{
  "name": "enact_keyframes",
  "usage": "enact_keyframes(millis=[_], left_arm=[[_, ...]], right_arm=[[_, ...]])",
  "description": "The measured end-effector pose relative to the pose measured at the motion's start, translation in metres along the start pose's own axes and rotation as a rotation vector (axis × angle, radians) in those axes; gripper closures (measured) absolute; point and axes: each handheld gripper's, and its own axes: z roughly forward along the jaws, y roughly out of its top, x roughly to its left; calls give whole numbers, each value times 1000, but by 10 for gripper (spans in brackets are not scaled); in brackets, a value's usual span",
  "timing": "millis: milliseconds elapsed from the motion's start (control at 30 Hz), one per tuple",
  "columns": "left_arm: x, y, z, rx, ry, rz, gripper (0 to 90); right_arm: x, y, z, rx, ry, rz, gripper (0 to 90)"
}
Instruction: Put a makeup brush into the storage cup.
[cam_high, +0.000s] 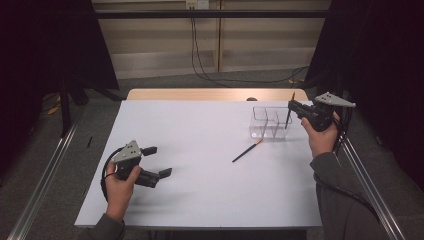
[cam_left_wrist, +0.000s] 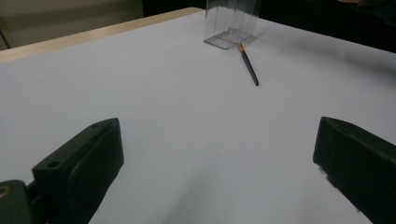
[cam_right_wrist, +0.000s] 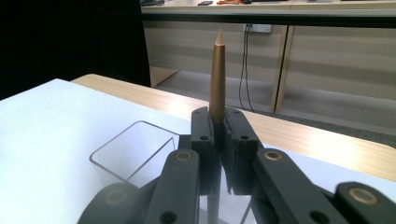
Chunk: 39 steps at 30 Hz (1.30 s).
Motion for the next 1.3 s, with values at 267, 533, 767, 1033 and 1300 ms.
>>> enact_keyframes(millis=[267,533,767,1033,1300], left_arm=[[0,0,0,1,3,1,15],[0,0,0,-1,2,0,16],[0,0,0,5,9,1,16],[0,0,0,0,-2,-1,17],[0,0,0,2,-2,-2,18]], right_arm=[[0,-6,0,12,1,13,839],[0,-11,1,25,1,14,837],[0,-14,2,45,1,23,837],[1,-15,4,51,-4,24,674],[4,-14,3,44,-26,27,471]])
